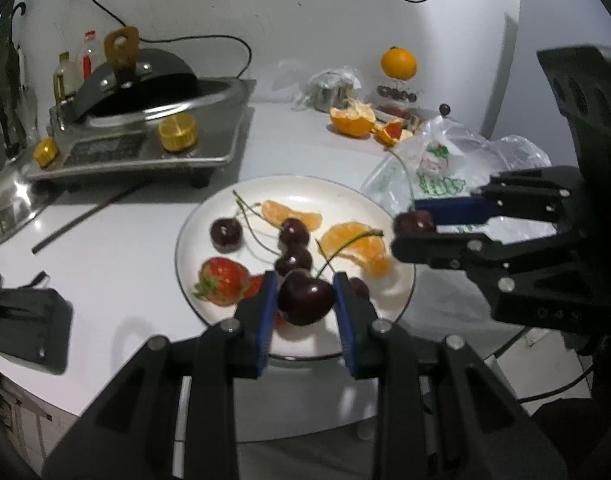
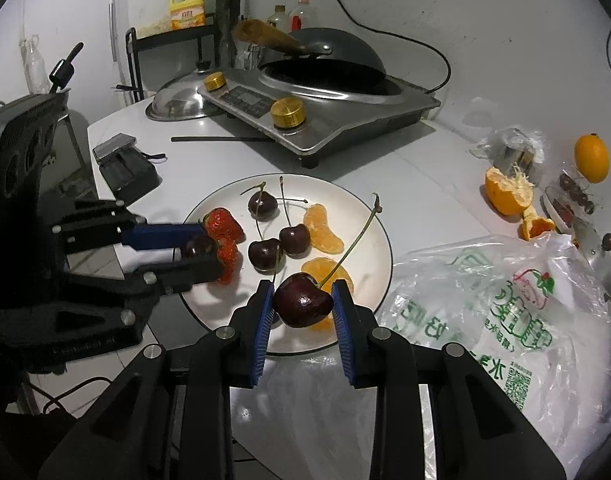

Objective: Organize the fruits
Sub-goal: 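Lower and release the cherry with the right tool while the left releases its cherry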

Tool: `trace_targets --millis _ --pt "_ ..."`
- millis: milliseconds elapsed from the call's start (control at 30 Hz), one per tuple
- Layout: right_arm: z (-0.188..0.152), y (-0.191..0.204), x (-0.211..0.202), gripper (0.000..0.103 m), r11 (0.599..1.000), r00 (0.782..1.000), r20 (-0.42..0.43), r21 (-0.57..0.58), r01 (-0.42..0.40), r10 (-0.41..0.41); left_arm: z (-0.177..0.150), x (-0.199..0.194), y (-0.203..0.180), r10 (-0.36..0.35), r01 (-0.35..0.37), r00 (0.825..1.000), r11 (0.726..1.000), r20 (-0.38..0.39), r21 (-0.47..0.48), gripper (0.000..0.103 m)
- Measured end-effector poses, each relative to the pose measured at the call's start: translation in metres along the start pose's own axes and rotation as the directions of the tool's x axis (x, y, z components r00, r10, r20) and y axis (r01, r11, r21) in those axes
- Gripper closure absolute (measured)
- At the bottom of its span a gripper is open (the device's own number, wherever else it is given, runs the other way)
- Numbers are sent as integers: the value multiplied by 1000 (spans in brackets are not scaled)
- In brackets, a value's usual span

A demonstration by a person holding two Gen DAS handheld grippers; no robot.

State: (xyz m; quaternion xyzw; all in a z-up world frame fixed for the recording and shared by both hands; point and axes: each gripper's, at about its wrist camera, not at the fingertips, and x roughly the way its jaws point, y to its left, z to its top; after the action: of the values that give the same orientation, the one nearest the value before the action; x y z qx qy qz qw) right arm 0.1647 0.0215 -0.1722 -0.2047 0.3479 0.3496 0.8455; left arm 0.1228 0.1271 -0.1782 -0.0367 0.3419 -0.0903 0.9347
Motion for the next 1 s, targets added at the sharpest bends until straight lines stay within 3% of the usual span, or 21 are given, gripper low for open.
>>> trace_targets --millis 167,667,833,1000 --pt "2 0 6 72 1000 1000 -8 1 1 -1 -5 8 -8 -39 39 999 999 -25 10 74" --pt "4 -3 25 72 1000 999 -33 12 -10 10 -10 21 -5 -61 60 995 998 -75 -9 73" --pt "9 -3 33 72 1000 999 -32 11 -16 16 -7 20 -13 -60 62 995 998 -80 21 57" --pt "13 -1 40 72 999 999 -36 8 -31 31 -7 18 -14 -46 48 996 998 -74 35 54"
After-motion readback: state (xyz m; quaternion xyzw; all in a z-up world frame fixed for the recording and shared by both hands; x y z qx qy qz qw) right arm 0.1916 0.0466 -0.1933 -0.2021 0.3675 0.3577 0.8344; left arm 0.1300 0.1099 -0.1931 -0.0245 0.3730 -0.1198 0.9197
